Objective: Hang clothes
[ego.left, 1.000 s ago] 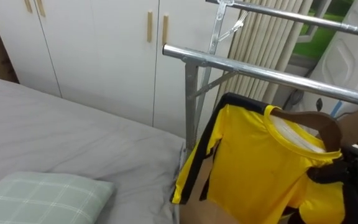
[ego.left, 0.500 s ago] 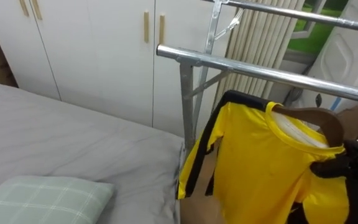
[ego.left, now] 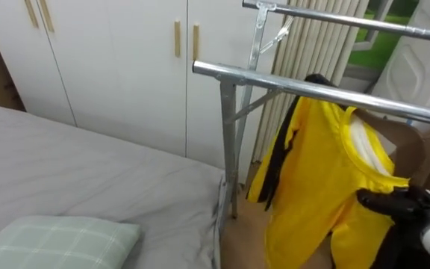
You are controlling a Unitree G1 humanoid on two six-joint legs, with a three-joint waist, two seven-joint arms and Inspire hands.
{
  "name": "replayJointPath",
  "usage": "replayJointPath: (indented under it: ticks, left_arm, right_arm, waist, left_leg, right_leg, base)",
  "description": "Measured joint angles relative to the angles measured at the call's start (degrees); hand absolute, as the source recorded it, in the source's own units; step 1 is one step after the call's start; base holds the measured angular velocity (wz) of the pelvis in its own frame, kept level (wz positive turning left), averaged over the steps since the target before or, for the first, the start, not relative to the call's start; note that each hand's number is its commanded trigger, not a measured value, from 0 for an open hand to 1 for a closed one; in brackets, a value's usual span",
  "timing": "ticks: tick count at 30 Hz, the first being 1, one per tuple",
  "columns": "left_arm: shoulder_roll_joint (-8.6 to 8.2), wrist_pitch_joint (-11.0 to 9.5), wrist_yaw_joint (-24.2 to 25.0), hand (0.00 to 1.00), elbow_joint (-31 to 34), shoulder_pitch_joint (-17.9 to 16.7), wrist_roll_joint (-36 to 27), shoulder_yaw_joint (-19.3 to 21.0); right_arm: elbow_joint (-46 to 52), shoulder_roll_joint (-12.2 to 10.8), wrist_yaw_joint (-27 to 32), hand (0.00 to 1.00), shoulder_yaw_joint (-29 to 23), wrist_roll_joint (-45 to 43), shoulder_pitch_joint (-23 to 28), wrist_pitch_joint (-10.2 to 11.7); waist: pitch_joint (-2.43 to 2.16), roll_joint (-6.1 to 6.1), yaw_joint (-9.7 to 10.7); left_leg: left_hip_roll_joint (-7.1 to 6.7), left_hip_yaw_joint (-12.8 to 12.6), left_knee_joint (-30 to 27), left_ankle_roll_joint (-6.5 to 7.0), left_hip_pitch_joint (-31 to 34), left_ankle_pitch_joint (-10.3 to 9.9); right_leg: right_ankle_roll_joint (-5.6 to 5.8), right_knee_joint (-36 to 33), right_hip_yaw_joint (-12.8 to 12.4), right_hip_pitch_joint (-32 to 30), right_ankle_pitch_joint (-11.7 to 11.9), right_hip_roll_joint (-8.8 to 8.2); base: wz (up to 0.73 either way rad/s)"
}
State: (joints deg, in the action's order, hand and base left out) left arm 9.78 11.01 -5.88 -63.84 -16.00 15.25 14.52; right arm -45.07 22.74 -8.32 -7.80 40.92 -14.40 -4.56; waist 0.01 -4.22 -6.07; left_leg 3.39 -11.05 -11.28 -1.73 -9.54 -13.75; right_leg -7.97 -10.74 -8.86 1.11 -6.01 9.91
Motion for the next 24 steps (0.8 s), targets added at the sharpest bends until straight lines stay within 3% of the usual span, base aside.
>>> replayJointPath:
  ticks: [2, 5, 8, 15, 24]
  left_arm:
    - [-0.28, 0.0, -0.1, 0.0, 0.0, -0.2, 0.0, 0.0]
    - [-0.77, 0.0, -0.1, 0.0, 0.0, -1.1, 0.0, 0.0]
    - [-0.86, 0.3, -0.1, 0.0, 0.0, -1.8, 0.0, 0.1]
    - [-1.19, 0.4, -0.1, 0.0, -0.5, -1.7, -0.1, 0.0]
    - [-1.27, 0.4, -0.1, 0.0, -0.6, -1.7, -0.1, 0.0]
  right_arm:
    - [0.0, -2.0, 0.3, 0.0, -3.0, 5.8, 1.4, -0.5]
    - [0.0, -2.4, 0.5, 0.0, -3.2, 11.9, 3.2, -0.5]
    - [0.0, -2.5, 0.8, 0.0, -3.6, 15.3, 3.5, -0.5]
    - [-1.9, -3.0, 0.6, 0.0, -3.6, 16.0, 4.1, 0.5]
    - [-2.0, -3.3, 0.6, 0.0, -2.5, 15.6, 6.2, 1.1]
  waist:
    - [-0.05, 0.22, 0.6]
    - [-0.05, 1.36, 2.3]
    - [-0.09, 1.69, 3.3]
    - [0.43, 1.99, 4.0]
    - [0.43, 1.99, 4.0]
  left_leg:
    - [0.0, 0.0, 0.0, 0.0, 0.0, 0.0]
    - [-0.01, -0.1, 0.0, 0.0, 0.0, 0.0]
    - [-0.04, 0.3, 0.0, 0.07, 0.0, 0.1]
    - [-0.01, 0.0, 0.1, 0.07, -0.3, 0.1]
    - [0.0, 0.0, 0.6, 0.07, -0.1, 0.1]
  right_leg:
    - [0.0, -0.1, 0.0, 0.0, 0.0, 0.01]
    - [0.02, -0.1, -0.7, 0.0, -0.1, 0.13]
    - [-0.05, -0.2, -1.9, 0.1, 0.0, 0.39]
    - [0.02, -0.1, -2.1, -0.1, 0.2, 0.53]
    - [0.0, -0.2, -2.2, -0.6, 0.2, 0.63]
  base:
    - [-0.02]
    - [-0.09]
    - [-0.17]
    - [-0.02]
    - [0.0]
